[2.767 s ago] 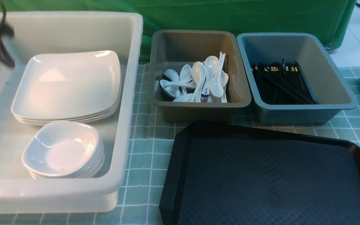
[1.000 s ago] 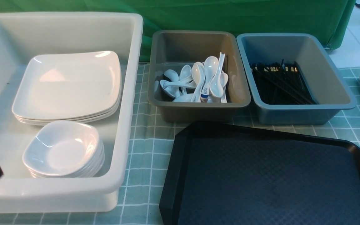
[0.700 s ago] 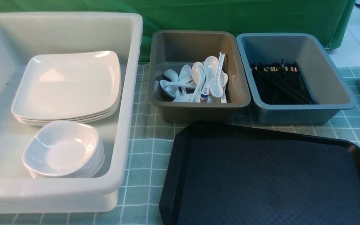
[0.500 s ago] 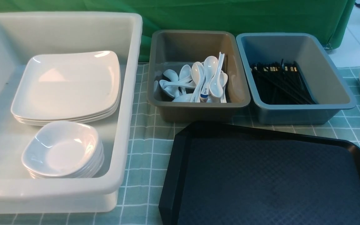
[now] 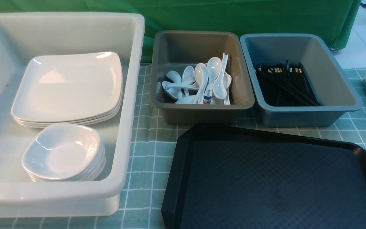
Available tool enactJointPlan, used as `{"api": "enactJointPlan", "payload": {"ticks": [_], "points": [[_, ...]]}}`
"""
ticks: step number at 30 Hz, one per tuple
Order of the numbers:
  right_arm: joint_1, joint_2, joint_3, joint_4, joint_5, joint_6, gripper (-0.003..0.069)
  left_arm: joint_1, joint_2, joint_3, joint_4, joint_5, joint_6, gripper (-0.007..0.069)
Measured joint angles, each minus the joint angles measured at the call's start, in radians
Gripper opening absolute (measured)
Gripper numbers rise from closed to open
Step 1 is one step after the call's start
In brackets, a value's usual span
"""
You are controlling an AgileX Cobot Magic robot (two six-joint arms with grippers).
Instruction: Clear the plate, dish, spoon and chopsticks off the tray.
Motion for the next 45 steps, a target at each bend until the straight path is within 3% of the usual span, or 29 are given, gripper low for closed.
{"api": "enactJointPlan", "payload": {"ticks": [22,27,31,35,37,40,45], "points": [[0.000,0.016,0.034,-0.002,-0.047,-0.018,0.0241,0.000,0.000,0.000,0.001,0.000,-0.002,0.0013],[0.000,0.086,0.164,-0.006,0.109,-0.139,0.0241,0.000,0.000,0.000,0.001,0.001,-0.002,0.0013],[-0.005,0.108,0.262,-0.008,0.166,-0.161,0.0241,0.000,0.000,0.000,0.001,0.002,-0.002,0.0013],[-0.094,0.062,0.410,-0.008,0.184,-0.162,0.0241,0.000,0.000,0.000,0.001,0.002,-0.003,0.0013],[-0.224,-0.005,0.481,-0.012,0.276,-0.158,0.0241,0.000,0.000,0.000,0.001,0.002,-0.005,0.0013],[-0.299,-0.040,0.491,-0.017,0.364,-0.161,0.0241,0.000,-0.001,0.000,0.001,0.000,-0.005,0.0013],[-0.320,-0.046,0.491,-0.019,0.383,-0.130,0.0239,0.000,-0.001,0.000,0.008,0.004,-0.005,0.0015]]}}
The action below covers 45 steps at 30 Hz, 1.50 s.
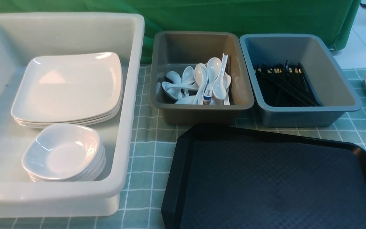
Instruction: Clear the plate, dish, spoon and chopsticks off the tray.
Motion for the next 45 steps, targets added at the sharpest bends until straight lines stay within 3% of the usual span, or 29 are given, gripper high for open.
{"api": "enactJointPlan", "payload": {"ticks": [45], "points": [[0.000,0.000,0.000,0.000,-0.002,0.031,0.0241,0.000,0.000,0.000,0.011,-0.001,0.000,0.0017]]}}
